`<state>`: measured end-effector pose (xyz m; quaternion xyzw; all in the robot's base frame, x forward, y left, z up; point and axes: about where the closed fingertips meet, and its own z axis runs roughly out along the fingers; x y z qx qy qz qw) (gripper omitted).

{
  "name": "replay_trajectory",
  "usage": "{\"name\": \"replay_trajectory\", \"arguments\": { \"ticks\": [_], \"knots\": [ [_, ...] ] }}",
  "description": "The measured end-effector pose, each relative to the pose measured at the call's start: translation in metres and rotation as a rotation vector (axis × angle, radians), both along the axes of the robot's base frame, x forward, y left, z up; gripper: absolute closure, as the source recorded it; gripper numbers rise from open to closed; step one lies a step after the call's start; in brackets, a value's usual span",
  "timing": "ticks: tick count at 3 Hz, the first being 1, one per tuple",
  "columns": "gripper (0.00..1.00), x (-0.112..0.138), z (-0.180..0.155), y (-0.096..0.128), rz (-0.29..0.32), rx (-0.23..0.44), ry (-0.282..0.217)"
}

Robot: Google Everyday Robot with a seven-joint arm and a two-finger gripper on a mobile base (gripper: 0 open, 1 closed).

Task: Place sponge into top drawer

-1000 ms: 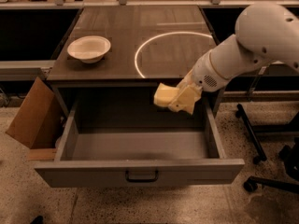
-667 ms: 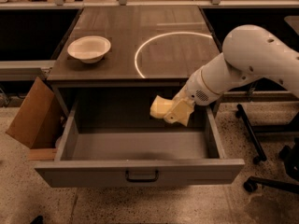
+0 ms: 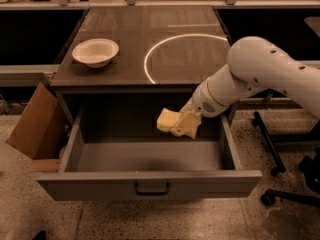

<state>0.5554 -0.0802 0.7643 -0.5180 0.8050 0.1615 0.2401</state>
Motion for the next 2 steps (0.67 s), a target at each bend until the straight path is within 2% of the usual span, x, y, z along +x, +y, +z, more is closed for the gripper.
{"name": "replay_trajectory", "arguments": {
  "ticks": [1, 2],
  "knots": [
    [1.00, 0.011, -0.043, 0.009, -0.001, -0.006, 0.010],
    [0.86, 0.027, -0.078, 0.015, -0.048, -0.010, -0.003]
  ]
}}
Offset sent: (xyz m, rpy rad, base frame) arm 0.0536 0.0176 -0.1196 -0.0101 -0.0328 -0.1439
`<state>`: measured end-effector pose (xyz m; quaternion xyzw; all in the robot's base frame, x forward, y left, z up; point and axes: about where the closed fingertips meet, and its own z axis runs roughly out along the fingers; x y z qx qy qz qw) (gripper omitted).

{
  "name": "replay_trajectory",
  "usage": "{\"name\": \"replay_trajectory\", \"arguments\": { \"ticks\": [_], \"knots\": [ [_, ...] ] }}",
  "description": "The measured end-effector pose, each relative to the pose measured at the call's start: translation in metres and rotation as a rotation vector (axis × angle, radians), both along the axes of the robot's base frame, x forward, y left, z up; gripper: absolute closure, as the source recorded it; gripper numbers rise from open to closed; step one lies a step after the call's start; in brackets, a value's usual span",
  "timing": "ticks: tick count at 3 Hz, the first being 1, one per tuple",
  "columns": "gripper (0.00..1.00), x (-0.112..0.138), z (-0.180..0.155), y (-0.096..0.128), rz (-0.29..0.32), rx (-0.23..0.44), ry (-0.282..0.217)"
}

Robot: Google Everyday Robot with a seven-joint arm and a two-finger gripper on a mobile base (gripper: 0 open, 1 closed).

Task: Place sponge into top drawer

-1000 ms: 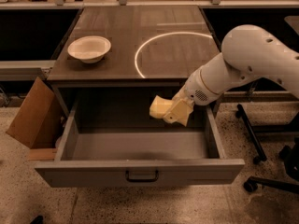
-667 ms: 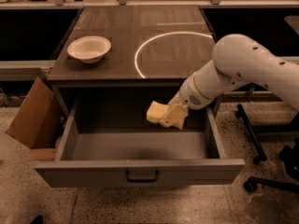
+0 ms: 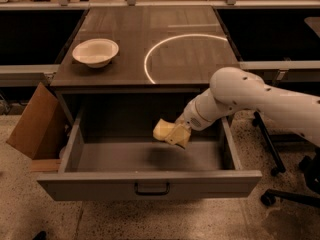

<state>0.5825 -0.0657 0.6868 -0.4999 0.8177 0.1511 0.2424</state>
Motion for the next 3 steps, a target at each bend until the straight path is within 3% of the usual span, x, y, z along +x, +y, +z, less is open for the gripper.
{"name": "replay_trajectory", "arguments": {
  "ticks": [1, 3],
  "knots": [
    [0.63, 0.017, -0.021, 0.000, -0.063, 0.022, -0.015],
    [0.15, 0.033, -0.036, -0.001, -0.106, 0.049, -0.029]
  ]
}}
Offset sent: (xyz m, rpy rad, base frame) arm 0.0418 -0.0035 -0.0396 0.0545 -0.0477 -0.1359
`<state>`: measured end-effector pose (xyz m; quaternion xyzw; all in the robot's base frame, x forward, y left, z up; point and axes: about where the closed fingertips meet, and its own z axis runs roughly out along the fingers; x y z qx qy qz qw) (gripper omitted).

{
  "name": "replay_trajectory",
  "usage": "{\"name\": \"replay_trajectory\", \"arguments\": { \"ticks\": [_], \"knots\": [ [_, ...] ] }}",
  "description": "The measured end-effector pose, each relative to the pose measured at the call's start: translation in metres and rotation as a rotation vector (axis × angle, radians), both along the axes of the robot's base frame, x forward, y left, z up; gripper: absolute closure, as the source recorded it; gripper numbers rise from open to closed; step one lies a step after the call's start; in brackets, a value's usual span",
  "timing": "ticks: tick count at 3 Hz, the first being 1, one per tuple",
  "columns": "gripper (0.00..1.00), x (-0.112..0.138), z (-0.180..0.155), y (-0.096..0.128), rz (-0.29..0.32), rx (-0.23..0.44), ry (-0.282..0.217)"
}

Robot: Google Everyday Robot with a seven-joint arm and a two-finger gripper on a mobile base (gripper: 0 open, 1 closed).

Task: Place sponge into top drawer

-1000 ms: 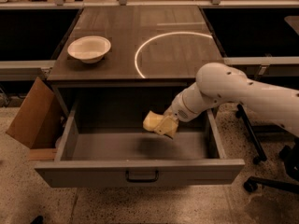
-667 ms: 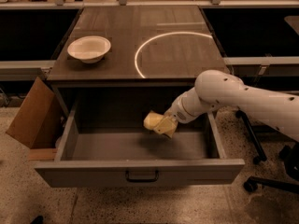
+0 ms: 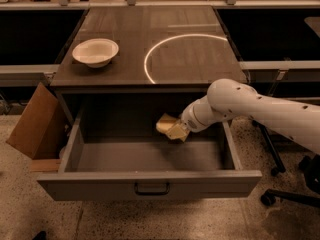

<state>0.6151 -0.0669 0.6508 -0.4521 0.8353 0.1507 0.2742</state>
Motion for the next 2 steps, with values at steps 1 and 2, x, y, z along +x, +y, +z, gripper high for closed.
{"name": "replay_trajectory", "arguments": {
  "ticks": [1, 2],
  "knots": [
    [0.00, 0.000, 0.000, -0.004, -0.007, 0.006, -0.001],
    [0.00, -0.013, 0.013, -0.021, -0.027, 0.017, -0.001]
  ]
}}
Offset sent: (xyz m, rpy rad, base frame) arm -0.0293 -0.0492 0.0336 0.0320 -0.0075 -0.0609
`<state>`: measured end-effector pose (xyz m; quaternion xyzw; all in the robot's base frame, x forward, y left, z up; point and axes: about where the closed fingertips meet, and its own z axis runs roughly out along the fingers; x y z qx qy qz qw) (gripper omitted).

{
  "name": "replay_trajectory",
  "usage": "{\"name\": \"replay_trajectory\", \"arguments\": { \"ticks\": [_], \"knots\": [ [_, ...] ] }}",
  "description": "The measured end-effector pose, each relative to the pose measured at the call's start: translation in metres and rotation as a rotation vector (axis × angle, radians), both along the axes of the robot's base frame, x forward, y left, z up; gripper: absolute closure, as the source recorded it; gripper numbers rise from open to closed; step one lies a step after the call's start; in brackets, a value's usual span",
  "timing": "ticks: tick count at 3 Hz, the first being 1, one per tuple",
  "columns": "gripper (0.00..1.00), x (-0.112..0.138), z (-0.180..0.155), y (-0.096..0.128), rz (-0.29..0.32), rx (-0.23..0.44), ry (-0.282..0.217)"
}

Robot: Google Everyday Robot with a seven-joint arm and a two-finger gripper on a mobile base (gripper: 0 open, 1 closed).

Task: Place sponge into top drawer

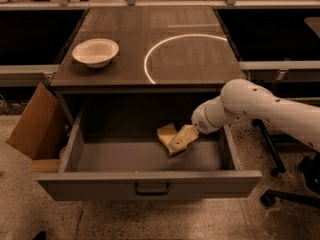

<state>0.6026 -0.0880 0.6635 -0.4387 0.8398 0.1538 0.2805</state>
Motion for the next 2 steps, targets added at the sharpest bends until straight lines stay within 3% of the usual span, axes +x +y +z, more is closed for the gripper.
{"name": "replay_trajectory", "arguments": {
  "ticks": [2],
  "knots": [
    [0.00, -0.049, 0.043, -0.043, -0.049, 0.049, 0.034]
  ]
}}
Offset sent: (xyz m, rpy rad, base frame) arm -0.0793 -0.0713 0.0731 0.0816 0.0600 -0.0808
